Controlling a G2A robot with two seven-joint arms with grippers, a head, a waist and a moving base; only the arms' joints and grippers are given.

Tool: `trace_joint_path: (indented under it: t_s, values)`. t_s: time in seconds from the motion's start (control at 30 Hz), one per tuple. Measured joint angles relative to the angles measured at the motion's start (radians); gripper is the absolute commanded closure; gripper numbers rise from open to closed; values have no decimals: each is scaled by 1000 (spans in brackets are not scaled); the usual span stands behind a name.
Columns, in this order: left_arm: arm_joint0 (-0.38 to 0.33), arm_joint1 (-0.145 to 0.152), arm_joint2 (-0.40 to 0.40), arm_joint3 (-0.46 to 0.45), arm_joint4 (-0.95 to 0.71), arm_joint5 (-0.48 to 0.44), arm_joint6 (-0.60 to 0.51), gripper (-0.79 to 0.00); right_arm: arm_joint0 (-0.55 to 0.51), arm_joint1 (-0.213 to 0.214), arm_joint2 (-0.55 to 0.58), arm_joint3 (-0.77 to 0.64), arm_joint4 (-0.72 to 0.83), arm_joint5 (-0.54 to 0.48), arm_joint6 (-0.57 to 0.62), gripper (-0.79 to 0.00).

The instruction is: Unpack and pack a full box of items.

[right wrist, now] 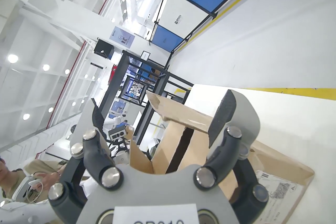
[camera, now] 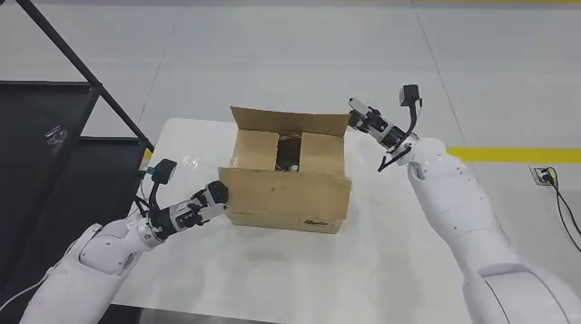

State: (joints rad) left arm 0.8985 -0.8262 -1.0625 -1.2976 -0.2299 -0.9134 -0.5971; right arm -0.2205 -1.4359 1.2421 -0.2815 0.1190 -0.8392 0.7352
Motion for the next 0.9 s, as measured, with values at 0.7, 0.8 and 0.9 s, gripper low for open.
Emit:
trace_joint_path:
  t_s: [0.7,0.8,0.9]
  values:
    - [-50,-68,54,-22,344,141,241,-785,8,8,-70,-217,-29,275,293,-785]
    - [-57,-76,60,-17,367,147,253,-785,-4,6,-87,-256,-39,364,306,-785]
    - [-64,-84,67,-12,388,154,264,-785,-20,4,-98,-292,-34,447,311,-785]
